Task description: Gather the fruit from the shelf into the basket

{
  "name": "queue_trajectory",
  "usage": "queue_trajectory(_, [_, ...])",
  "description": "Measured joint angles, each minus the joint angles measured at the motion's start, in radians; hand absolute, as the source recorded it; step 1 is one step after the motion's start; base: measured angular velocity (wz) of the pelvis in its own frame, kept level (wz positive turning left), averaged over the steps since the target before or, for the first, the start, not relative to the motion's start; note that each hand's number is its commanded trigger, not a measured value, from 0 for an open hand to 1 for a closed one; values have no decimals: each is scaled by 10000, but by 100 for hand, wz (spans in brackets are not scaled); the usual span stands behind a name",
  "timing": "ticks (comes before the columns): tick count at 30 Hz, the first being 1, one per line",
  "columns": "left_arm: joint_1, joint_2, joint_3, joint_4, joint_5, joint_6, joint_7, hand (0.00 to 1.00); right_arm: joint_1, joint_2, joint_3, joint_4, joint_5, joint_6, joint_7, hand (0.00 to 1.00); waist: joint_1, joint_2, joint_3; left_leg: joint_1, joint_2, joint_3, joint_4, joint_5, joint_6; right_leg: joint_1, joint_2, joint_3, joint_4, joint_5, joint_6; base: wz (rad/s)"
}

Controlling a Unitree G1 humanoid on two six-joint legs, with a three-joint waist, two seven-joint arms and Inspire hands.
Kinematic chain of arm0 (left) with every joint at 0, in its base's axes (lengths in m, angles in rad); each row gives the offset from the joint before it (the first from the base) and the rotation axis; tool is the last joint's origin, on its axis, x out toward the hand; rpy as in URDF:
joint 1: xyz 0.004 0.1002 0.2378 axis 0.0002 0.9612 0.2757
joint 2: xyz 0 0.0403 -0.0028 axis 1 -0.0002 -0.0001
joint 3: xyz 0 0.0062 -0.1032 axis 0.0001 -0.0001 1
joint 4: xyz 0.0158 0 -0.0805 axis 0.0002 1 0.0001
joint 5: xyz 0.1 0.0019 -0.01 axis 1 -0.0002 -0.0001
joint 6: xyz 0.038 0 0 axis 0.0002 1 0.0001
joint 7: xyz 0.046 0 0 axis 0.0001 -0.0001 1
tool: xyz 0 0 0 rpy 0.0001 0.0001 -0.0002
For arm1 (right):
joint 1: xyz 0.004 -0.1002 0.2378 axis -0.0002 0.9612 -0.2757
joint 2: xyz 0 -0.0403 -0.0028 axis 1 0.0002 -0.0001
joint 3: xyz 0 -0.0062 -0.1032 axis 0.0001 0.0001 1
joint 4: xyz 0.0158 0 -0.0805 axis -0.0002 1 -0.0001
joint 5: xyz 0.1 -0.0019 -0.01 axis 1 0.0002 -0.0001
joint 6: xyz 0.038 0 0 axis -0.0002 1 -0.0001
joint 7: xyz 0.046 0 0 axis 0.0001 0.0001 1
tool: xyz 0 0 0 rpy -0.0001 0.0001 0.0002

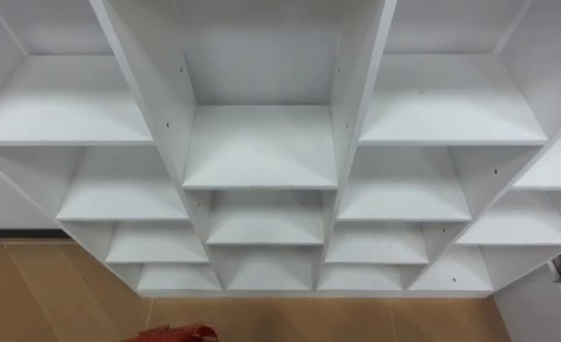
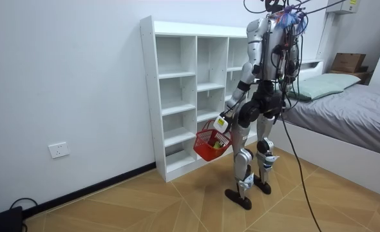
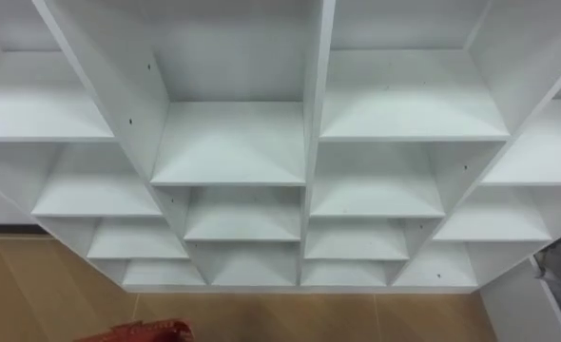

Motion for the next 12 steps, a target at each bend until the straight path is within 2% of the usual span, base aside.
queue_trajectory(2, [-72,-26,270,320,-3,38,-10,100,1,66,-232,308,191,24,-13,0,-30,-7,6,124,-3,-35,3,-44,-6,160,4,-22,-11,-43,14,2])
queue_trajectory(5, [-76,-40,602,511,16,195,-8,100,15,68,-529,796,461,259,-24,0,-51,-20,18,326,-16,-69,7,-130,-15,384,-4,-40,-78,-138,38,3])
queue_trajectory(6, [-56,-57,714,527,35,302,-5,100,34,69,-671,932,537,426,-29,0,-53,2,-4,382,-18,-69,6,-158,-22,467,1,-34,-133,-141,43,0])
queue_trajectory(12, [-115,-78,774,540,83,664,102,100,59,71,-969,1272,481,852,-47,0,-72,2,9,650,-28,53,4,-232,-17,639,8,168,-149,-175,68,-9])
